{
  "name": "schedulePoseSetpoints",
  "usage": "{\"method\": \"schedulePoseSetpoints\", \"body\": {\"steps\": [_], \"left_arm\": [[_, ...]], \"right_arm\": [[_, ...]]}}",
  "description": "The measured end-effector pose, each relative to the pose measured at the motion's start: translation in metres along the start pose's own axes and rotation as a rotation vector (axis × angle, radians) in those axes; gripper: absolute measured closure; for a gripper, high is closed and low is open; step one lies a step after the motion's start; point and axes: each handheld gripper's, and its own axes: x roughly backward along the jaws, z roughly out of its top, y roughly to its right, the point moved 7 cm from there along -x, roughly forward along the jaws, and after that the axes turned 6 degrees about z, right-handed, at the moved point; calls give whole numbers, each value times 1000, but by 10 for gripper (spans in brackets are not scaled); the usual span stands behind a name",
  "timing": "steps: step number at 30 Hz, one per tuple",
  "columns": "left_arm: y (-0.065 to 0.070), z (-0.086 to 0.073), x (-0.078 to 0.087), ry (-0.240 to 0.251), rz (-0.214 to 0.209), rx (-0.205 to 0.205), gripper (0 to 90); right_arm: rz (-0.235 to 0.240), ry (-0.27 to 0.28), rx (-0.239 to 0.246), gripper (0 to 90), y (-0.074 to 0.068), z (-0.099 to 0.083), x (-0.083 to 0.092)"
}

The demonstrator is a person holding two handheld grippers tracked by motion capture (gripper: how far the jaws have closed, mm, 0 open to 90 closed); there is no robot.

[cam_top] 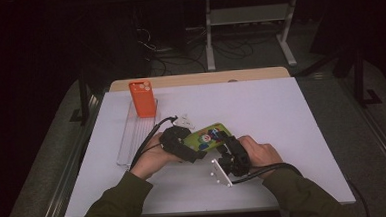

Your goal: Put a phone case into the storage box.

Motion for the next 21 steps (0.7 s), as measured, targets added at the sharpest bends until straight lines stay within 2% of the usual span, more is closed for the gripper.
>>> {"method": "schedulePoseSetpoints", "body": {"steps": [3,7,11,12,13,15,21], "left_arm": [[0,0,0,-1,0,-1,151],[-1,0,0,-3,5,-6,151],[0,0,0,-3,0,-2,151],[0,-1,0,-16,-3,-18,151],[1,0,-1,-2,-6,2,151],[1,0,-1,-1,-6,2,151],[1,0,-1,0,-12,0,149]], "right_arm": [[-4,-6,32,606,-3,1,-1],[-2,-7,41,682,-4,2,-2],[-12,-10,54,698,-4,2,-2],[-11,-11,55,698,-5,2,-2],[-9,-14,57,698,-5,2,-2],[-13,-16,66,738,-6,2,-3],[-17,-24,92,758,-8,2,-3]]}}
